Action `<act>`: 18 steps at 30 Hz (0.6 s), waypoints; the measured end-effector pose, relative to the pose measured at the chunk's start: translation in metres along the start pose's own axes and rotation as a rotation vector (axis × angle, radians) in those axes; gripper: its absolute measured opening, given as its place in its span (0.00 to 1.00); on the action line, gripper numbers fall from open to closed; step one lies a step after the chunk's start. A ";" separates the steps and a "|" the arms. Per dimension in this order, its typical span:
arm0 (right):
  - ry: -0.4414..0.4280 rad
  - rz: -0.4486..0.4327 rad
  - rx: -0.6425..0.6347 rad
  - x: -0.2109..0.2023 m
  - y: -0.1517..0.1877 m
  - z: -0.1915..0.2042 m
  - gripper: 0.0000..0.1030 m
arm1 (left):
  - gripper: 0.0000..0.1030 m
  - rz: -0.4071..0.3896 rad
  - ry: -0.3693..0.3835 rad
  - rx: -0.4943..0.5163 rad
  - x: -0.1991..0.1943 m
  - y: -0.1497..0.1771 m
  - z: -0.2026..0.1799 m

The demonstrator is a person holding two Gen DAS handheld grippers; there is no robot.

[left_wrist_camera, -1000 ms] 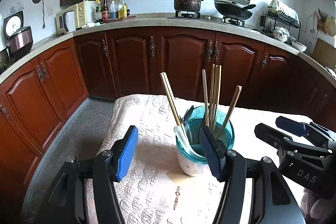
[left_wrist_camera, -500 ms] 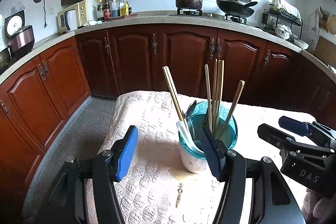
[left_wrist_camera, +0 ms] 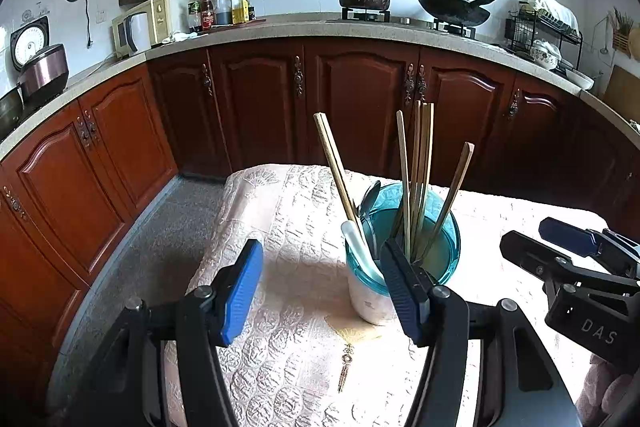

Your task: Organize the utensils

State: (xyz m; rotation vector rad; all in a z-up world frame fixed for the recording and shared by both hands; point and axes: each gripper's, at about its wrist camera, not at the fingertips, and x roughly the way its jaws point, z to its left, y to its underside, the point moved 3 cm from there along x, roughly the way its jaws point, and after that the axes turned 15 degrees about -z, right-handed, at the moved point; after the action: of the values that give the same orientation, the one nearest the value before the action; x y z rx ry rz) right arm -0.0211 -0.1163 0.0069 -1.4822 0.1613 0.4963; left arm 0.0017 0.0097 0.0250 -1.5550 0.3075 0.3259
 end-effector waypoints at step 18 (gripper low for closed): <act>-0.006 -0.010 -0.007 0.000 0.000 0.005 0.61 | 0.60 -0.008 -0.008 0.011 -0.001 0.000 -0.001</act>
State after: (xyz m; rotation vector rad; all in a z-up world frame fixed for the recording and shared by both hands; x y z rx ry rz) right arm -0.0220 -0.1115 0.0078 -1.4875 0.1472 0.4939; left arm 0.0009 0.0088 0.0252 -1.5437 0.2959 0.3238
